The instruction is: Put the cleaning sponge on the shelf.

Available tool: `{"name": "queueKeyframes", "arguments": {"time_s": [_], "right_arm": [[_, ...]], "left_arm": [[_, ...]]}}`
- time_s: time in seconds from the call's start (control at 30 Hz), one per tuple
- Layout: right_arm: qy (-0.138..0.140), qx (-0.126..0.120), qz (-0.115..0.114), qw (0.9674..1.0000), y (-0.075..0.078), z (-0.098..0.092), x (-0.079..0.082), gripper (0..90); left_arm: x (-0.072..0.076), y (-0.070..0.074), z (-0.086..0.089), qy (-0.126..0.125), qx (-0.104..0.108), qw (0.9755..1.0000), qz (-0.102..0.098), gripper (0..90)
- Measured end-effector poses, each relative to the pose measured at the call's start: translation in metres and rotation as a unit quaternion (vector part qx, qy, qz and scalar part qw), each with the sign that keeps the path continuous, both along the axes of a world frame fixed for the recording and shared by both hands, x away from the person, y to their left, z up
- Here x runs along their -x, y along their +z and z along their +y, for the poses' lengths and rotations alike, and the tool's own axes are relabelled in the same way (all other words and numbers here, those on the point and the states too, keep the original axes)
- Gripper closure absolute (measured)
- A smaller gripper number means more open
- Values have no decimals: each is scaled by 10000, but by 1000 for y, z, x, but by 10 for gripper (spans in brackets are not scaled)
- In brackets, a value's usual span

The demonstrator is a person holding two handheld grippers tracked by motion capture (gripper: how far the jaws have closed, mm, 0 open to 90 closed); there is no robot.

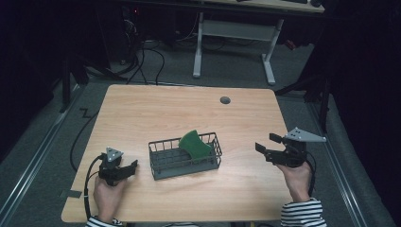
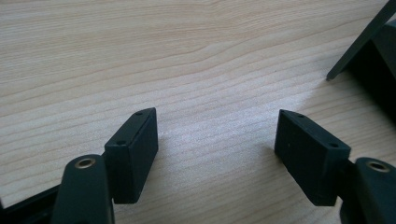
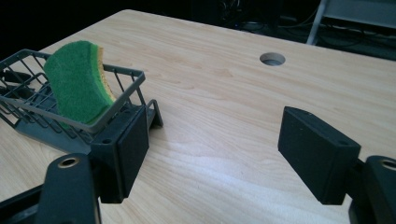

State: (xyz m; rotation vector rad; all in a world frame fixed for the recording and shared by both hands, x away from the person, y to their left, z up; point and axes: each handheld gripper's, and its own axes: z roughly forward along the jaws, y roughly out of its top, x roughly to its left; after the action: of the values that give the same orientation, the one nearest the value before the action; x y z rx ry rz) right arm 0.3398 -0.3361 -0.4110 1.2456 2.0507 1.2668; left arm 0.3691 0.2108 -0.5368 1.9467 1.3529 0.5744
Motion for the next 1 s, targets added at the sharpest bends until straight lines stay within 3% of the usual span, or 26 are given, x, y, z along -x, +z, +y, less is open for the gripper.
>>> {"name": "queueKeyframes", "arguments": {"time_s": [0.4,1.0], "right_arm": [[-207,-150,135,9996,-20,-16,12,253],[-267,-208,476,9983,-58,-18,24,253]], "left_arm": [[0,0,0,-12,-11,10000,1,304],[0,0,0,-12,-4,10000,3,304]]}}
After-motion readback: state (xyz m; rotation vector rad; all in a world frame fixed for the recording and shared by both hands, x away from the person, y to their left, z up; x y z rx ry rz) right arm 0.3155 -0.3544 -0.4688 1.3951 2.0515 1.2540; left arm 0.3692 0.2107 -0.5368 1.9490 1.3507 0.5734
